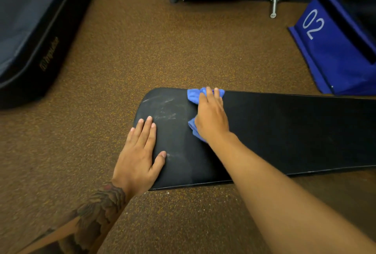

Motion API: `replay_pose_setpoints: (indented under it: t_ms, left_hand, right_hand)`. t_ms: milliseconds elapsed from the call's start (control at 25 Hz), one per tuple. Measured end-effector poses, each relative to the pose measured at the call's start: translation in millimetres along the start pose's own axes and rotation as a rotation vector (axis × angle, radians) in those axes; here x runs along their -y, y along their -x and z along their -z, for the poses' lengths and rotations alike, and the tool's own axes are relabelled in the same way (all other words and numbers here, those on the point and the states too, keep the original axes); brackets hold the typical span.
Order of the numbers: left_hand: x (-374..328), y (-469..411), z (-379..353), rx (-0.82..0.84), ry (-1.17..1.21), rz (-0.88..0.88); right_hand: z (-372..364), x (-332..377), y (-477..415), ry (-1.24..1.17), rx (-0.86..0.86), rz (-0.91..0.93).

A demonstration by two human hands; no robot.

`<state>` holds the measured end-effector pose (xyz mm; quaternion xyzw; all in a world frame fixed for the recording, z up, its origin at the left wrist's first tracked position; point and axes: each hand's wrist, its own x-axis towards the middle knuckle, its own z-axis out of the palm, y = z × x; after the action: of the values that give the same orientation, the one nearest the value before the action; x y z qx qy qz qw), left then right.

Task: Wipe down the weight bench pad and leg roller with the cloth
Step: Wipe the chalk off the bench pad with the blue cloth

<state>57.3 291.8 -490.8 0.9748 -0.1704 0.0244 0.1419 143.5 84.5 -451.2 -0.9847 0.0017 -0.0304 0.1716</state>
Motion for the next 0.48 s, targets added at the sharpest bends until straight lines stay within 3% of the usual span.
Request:
replay_pose_setpoints:
  t_ms: [120, 320, 480]
  left_hand:
    - [0.0, -0.5, -0.7, -0.005, -0.001, 0.002]
    - [-0.2, -0.1, -0.7, 0.011, 0.007, 0.008]
    - [1.1, -0.3, -0.3, 0.013, 0.006, 0.006]
  right_hand:
    - [-6.4, 9.4, -20.1, -0.006, 0.025, 0.050]
    - [-3.7, -7.2, 58.9, -0.108, 0.135, 0.310]
    - [0.0, -31.8, 56.7, -0.080, 0.118, 0.236]
